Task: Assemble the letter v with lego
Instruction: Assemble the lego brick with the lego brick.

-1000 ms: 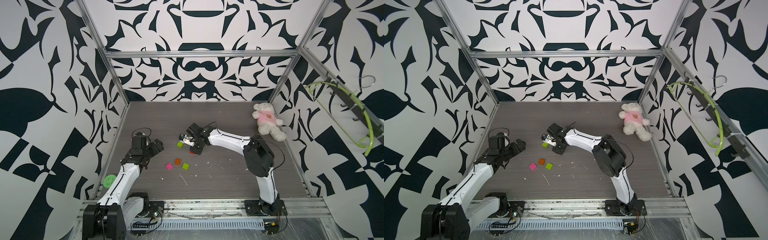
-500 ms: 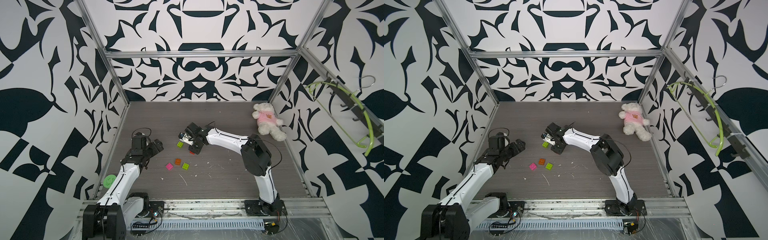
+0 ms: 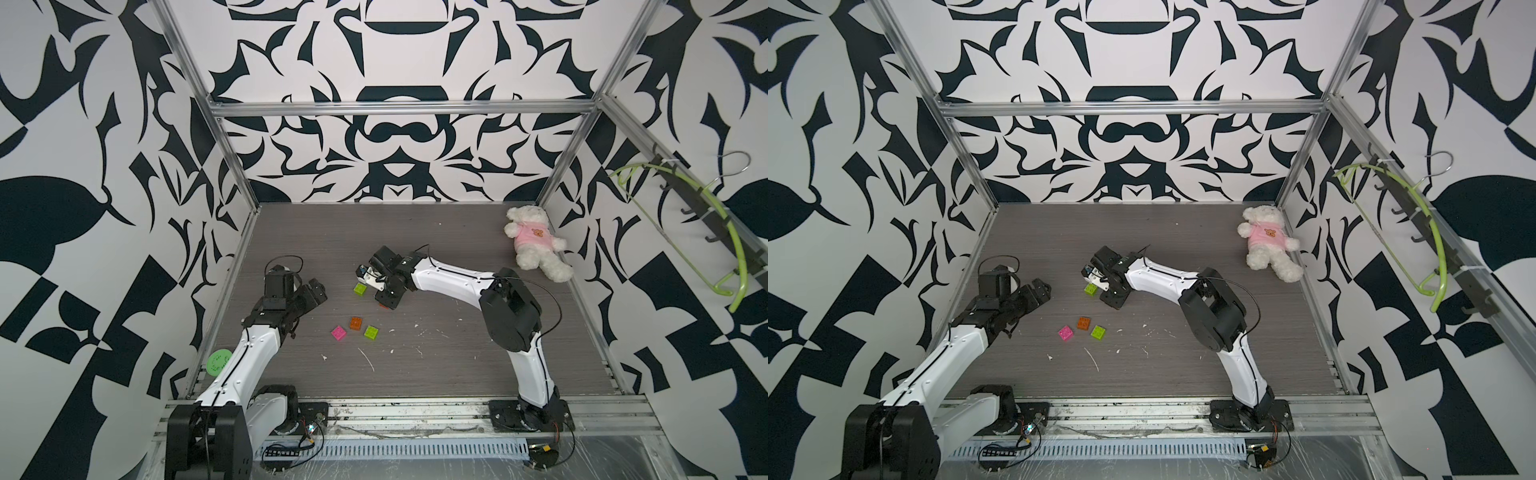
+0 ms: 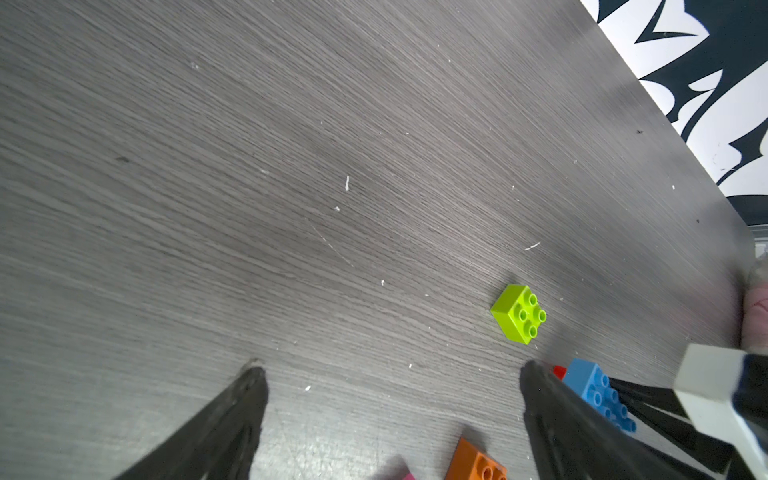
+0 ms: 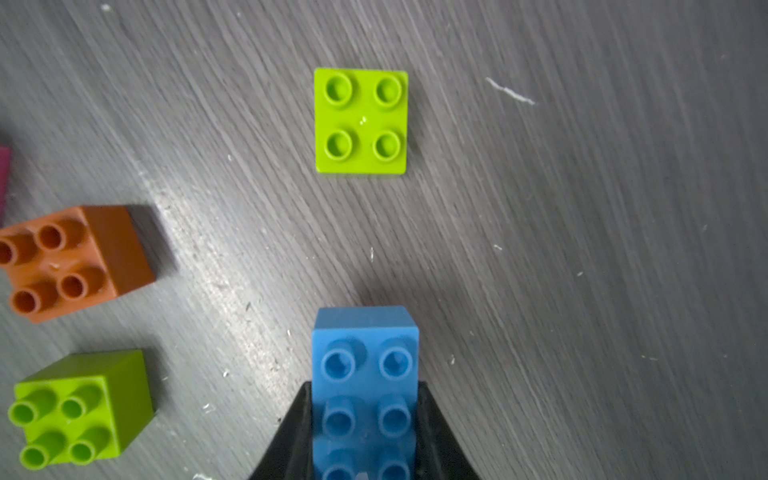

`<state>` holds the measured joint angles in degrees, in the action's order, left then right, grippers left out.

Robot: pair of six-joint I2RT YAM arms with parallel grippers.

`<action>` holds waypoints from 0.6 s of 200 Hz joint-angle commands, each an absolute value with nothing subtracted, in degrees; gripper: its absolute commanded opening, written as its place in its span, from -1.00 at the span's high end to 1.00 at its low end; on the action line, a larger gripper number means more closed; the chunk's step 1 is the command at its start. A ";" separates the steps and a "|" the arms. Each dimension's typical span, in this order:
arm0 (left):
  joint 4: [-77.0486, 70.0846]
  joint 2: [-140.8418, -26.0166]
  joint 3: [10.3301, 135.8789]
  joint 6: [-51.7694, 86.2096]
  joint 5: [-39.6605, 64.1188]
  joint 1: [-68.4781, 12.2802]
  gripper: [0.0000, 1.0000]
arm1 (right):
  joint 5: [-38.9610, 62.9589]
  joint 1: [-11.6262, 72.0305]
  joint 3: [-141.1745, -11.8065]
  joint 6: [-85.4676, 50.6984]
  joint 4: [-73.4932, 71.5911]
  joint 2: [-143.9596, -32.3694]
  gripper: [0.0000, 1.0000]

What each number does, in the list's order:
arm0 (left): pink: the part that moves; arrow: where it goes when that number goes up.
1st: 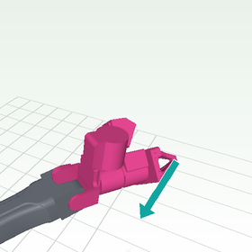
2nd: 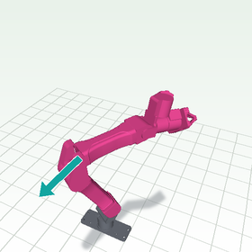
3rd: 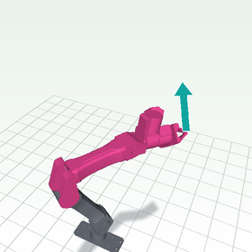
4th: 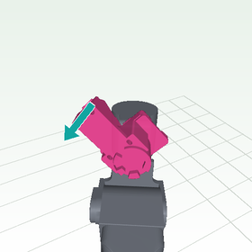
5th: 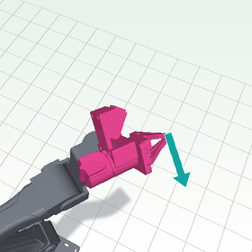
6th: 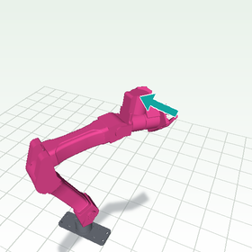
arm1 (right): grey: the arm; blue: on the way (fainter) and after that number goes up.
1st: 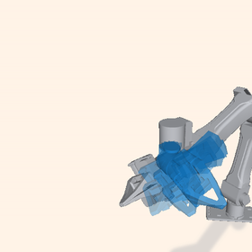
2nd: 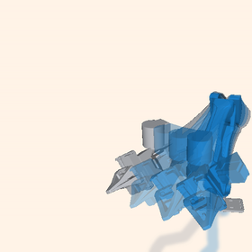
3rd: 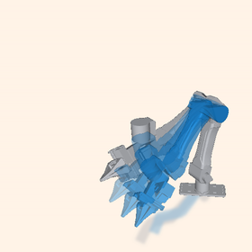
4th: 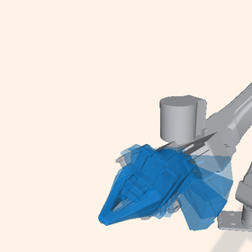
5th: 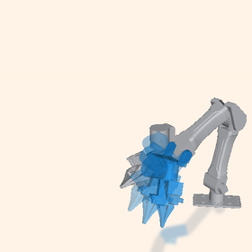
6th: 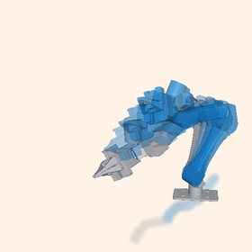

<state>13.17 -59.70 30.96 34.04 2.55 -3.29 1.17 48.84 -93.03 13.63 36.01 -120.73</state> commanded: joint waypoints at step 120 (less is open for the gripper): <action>14.33 -60.73 32.08 33.13 2.18 -3.16 -0.99 | 0.91 49.22 -90.91 15.53 37.68 -118.09 1.00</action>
<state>13.17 -60.42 30.96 34.02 2.52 -3.29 1.08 48.90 -91.26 14.39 32.97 -120.20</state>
